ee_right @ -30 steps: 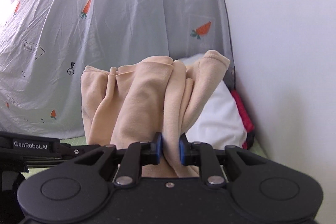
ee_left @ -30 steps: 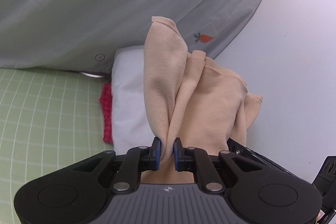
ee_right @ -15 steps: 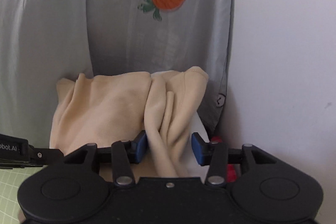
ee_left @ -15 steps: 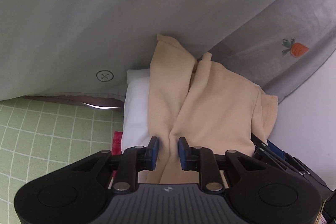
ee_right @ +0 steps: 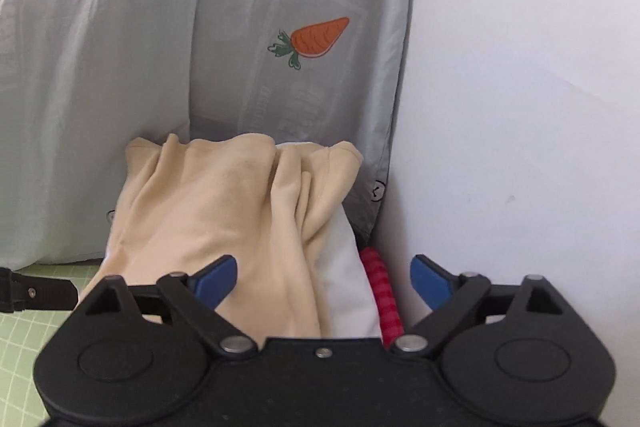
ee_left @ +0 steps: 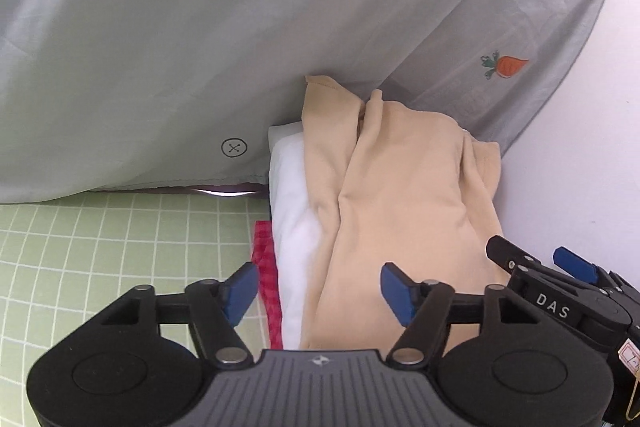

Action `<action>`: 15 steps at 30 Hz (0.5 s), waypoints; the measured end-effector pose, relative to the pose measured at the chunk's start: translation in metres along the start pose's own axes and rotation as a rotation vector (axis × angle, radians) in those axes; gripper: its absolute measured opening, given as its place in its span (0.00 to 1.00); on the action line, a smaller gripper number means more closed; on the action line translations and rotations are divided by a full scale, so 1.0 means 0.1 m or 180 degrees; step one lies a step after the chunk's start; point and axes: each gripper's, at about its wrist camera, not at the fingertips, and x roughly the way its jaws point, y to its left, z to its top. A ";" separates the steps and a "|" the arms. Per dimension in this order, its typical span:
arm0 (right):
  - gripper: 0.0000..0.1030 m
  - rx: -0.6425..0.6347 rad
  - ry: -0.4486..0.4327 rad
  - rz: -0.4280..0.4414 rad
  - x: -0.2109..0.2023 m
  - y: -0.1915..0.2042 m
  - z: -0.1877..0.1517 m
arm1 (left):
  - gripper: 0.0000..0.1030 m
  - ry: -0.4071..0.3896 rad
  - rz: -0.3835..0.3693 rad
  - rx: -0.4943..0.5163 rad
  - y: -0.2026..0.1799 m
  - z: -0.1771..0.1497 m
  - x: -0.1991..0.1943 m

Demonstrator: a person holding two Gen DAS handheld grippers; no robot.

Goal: Fold clothes
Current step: 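Open both grippers and withdraw them from the stacked shirt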

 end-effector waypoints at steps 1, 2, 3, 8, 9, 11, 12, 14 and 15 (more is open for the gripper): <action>0.98 0.0023 -0.0003 0.0015 -0.13 0.00 -0.03 | 0.75 -0.0028 -0.0004 0.0005 0.01 -0.05 -0.13; 0.98 0.0046 -0.0006 0.0030 -0.26 -0.01 -0.07 | 0.80 -0.0051 0.0002 0.0010 0.02 -0.10 -0.27; 0.98 0.0061 -0.0002 0.0038 -0.41 0.03 -0.11 | 0.86 -0.0062 0.0037 0.0013 0.03 -0.16 -0.39; 0.99 0.0111 0.0045 0.0090 -1.15 0.17 -0.39 | 0.91 -0.0110 0.0047 0.0079 0.09 -0.45 -0.91; 0.99 0.0121 0.0057 0.0101 -1.32 0.19 -0.45 | 0.91 -0.0104 0.0044 0.0121 0.09 -0.52 -0.98; 0.99 0.0142 0.0089 0.0106 -1.57 0.24 -0.56 | 0.95 -0.0092 0.0039 0.0203 0.10 -0.66 -1.11; 0.99 0.0155 0.0095 0.0099 -1.68 0.27 -0.62 | 0.99 -0.0086 0.0037 0.0244 0.11 -0.73 -1.18; 1.00 0.0195 0.0084 0.0052 -1.85 0.32 -0.73 | 1.00 -0.0074 0.0032 0.0327 0.12 -0.87 -1.32; 1.00 0.0213 0.0092 0.0022 -1.94 0.35 -0.80 | 1.00 -0.0067 0.0030 0.0368 0.12 -0.94 -1.39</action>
